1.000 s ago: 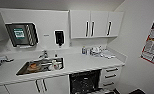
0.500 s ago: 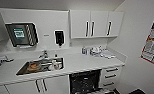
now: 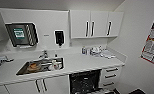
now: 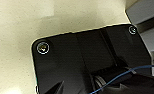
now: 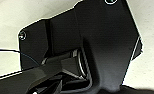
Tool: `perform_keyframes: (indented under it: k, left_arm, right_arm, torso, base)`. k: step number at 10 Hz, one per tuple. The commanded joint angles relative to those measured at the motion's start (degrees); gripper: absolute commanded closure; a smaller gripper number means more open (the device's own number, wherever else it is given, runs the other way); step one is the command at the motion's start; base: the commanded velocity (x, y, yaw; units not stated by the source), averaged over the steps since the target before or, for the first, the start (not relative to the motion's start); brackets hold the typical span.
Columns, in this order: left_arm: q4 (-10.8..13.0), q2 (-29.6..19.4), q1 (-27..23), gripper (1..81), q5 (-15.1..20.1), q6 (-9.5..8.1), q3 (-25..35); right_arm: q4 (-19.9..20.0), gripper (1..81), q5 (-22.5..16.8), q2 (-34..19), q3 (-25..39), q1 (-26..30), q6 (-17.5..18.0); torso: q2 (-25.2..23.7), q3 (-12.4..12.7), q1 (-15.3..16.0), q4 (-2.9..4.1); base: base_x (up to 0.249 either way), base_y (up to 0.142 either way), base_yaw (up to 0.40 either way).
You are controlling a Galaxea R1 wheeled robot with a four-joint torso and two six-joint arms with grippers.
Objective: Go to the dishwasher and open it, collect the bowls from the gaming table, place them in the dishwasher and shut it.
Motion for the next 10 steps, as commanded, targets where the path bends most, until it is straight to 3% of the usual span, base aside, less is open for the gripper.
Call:
perform_keyframes:
  k: [1,6,10]
  left_arm:
    - [0.3,-0.2,-3.1,1.0,2.8,0.04,-0.1]
    - [-0.1,-0.6,-3.2,1.0,3.6,-0.05,-0.1]
    - [0.1,-1.3,-3.2,1.0,3.7,-0.05,-0.1]
  right_arm:
    - [-0.1,1.0,-3.2,0.1,-0.1,2.7,0.0]
    - [-0.3,1.0,-3.1,-0.2,-0.1,2.7,-0.1]
    - [-0.3,1.0,-3.0,-0.2,-0.1,2.4,-0.2]
  torso:
    - [0.0,0.0,0.0,0.0]
    - [0.0,0.0,0.0,0.0]
    - [0.0,0.0,0.0,0.0]
  base:
    - [0.0,0.0,0.0]
    - [0.0,0.0,0.0]
    - [0.0,0.0,0.149]
